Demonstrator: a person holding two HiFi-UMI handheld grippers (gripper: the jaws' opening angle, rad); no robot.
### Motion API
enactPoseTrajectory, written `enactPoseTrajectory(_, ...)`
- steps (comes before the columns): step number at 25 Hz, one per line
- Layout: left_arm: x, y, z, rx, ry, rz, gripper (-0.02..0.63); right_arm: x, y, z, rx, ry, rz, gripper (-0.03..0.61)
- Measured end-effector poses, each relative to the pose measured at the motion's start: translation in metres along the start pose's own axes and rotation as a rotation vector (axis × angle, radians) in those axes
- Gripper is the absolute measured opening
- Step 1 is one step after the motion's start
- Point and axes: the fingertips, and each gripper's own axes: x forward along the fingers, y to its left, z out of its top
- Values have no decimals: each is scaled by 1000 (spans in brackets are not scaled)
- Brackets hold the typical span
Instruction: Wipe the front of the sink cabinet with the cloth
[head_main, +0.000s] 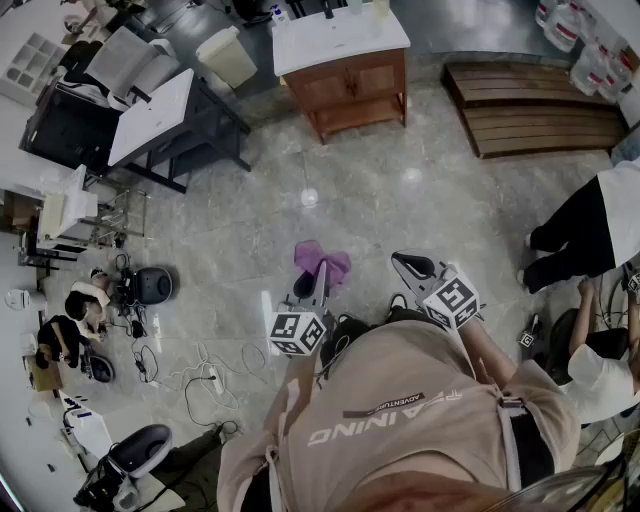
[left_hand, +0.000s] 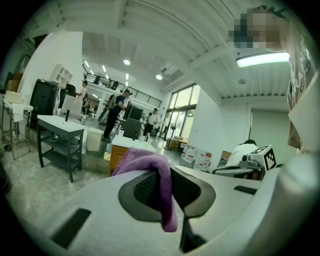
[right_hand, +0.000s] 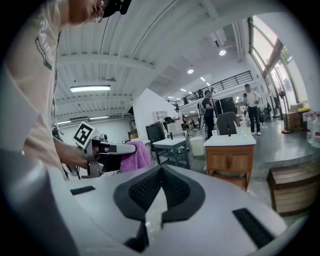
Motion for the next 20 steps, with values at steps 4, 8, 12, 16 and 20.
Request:
enactPoseTrajectory(4, -2, -1, -2, 3, 6, 2, 37, -2, -2, 0, 7, -5, -9, 11)
enactPoseTrajectory(8, -3, 1, -7, -11, 10, 14, 37, -7, -9, 1, 17, -15, -34, 11)
enactPoseTrajectory(12, 3, -2, -4, -25, 6, 21, 37, -13, -16, 12, 16, -41, -49, 11)
enactPoseTrajectory(16, 6, -5, 4, -28, -3, 28, 37, -7, -27, 18, 9, -29, -43, 11)
enactPoseTrajectory(20, 2, 3, -5, -36, 9, 34, 37, 11, -32, 24, -9, -24, -21, 11)
